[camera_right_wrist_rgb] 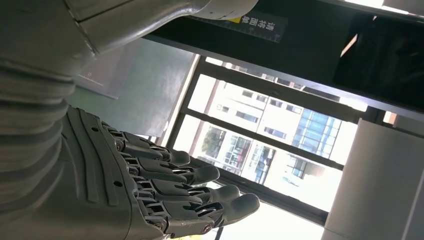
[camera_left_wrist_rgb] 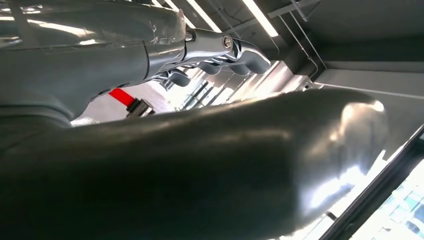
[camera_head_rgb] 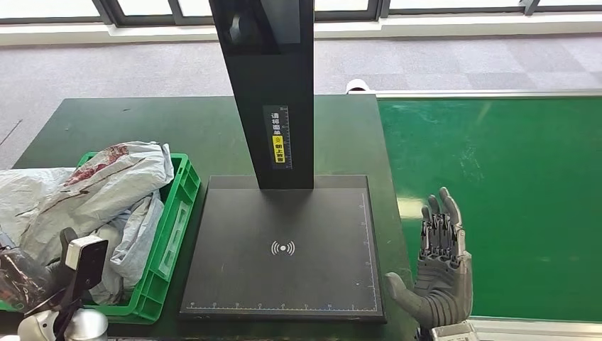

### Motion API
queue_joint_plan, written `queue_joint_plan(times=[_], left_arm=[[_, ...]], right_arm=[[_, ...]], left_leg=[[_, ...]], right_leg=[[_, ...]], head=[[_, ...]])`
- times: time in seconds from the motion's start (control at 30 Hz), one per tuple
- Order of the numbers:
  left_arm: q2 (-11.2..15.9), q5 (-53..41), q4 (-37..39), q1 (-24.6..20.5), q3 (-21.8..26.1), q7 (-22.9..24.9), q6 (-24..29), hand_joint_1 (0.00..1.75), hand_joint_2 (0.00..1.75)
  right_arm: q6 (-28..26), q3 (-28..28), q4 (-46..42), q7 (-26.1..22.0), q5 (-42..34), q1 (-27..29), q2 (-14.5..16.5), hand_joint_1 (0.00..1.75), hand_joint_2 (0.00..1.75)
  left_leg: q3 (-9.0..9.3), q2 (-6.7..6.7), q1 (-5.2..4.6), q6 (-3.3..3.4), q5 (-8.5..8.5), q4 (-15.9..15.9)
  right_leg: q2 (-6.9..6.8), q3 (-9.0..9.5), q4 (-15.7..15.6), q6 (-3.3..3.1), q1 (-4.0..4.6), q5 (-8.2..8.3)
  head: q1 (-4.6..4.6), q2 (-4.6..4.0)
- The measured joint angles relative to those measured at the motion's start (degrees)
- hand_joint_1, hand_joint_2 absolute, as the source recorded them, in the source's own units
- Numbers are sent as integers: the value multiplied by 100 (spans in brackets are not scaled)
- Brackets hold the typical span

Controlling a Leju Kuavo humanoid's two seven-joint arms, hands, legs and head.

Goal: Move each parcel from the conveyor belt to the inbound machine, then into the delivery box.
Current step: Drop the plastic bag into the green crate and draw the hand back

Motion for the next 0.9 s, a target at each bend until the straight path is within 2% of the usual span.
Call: queue_joint_plan(times=[0.07,0.17,0.3,0.37,0.5,0.7,0.9], left_arm=[[3,739,-38,32,-97,-177,-254,0,0],[31,2098,-177,233,-511,-520,-962,0,0],[143,3101,-637,691,-1467,-898,-1745,0,0],[277,3220,-800,856,-2051,-923,-2104,0,0],[559,3270,-874,1023,-2912,-929,-2588,0,175],[868,3747,-933,1091,-3683,-926,-3322,0,175],[1016,3913,-993,1097,-4063,-926,-3578,0,175]], right_arm=[[-40,0,1,0,4,8,8,0,175],[-88,0,1,0,-21,27,9,0,175],[-160,1,1,0,-79,54,7,0,0],[-170,4,1,0,-93,59,2,0,0],[-172,7,1,0,-96,52,-14,0,0],[-264,21,22,0,-165,48,-99,0,0],[-268,36,58,0,-175,25,-176,0,0]], left_leg=[[0,1,0,0,0,1],[-1,4,0,2,-1,3],[-6,9,-1,13,-8,11],[-10,9,-1,16,-10,13],[-35,12,0,16,-13,14],[-17,16,0,16,-11,16],[-19,16,0,16,-11,17]], right_leg=[[1,-1,0,0,0,0],[3,-1,0,0,1,0],[6,-4,-1,1,3,0],[5,-4,-1,2,2,0],[6,-5,-1,4,1,1],[6,-9,-1,8,2,4],[7,-10,-1,8,2,4]], head=[[0,0],[-1,0],[0,0],[0,0],[0,0],[0,0],[0,0]])
